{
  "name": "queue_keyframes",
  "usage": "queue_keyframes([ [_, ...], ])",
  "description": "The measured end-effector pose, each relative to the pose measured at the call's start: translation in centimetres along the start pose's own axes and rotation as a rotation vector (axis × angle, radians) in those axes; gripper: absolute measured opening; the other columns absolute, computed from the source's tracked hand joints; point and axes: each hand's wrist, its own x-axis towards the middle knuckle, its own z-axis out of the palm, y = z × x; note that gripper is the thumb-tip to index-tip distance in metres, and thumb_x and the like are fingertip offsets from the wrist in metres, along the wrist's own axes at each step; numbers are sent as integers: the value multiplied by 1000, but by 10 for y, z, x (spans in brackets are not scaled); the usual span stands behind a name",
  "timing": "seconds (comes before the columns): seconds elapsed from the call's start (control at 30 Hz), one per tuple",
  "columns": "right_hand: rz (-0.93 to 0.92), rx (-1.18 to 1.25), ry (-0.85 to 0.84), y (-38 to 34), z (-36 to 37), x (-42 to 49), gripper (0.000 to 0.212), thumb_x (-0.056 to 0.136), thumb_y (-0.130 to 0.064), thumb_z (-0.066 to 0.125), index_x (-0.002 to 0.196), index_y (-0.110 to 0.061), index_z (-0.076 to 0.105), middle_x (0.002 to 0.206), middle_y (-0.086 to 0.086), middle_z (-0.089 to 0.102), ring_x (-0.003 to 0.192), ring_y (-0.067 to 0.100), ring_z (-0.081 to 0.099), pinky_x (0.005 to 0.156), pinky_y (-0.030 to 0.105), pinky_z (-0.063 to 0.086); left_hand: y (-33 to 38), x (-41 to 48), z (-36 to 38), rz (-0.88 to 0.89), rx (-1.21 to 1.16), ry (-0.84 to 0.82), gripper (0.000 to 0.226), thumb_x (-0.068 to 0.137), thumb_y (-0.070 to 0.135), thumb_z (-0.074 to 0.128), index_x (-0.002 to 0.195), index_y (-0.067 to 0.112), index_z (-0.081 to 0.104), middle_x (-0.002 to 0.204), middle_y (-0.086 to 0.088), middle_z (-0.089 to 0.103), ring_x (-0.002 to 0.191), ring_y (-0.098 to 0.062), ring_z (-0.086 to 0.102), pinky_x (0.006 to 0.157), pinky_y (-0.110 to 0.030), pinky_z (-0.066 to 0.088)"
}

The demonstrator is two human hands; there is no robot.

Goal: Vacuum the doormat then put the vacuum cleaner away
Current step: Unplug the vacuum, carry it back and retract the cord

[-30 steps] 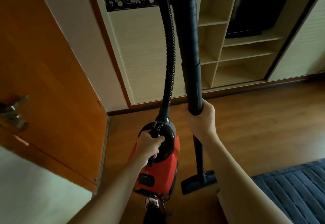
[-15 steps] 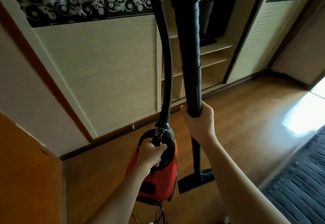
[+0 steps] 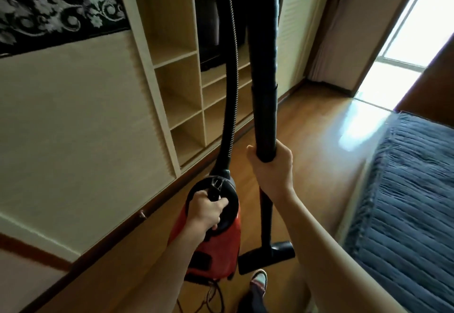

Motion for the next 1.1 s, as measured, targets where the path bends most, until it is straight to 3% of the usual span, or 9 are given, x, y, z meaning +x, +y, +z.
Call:
queue_keyframes([
  [0.1,10,-54,45,27,-12,38,37,75,-8,70,58,-26,43,51,4,42,48,23,36,43,38,35,18,38,30,-2,19,-42,32,84,5,62,58,18,47,45,5,43,33,-12,34,36,-23,32],
  [0.23,36,-60,99,70,-31,97,38,75,-10,69,56,-32,45,49,-8,40,47,12,35,43,29,32,48,97,78,-21,28,-126,32,83,3,60,58,19,47,47,3,42,35,-12,33,36,-23,30],
  [0.4,70,-124,124,126,-66,180,51,78,0,72,56,-38,47,48,-10,41,46,10,34,43,22,31,93,169,147,-41,58,-201,33,81,4,59,56,21,46,44,6,42,34,-12,31,36,-23,28],
  [0.57,69,-167,206,157,-102,255,52,79,-3,73,56,-41,47,50,-8,39,48,10,33,45,22,30,142,226,209,-9,101,-253,30,83,3,59,60,19,47,43,7,40,34,-12,30,35,-22,28],
  [0.73,25,-184,250,174,-137,313,55,79,0,74,58,-45,50,50,-11,42,47,8,32,46,14,27,184,269,256,36,135,-322,28,84,2,60,64,17,49,46,5,43,35,-12,33,37,-23,30],
  [1.1,85,-309,367,248,-184,425,56,78,-2,73,53,-43,45,47,-10,35,47,9,32,45,17,28,236,385,353,69,209,-459,25,79,6,61,64,21,48,46,8,44,35,-13,35,39,-25,31],
])
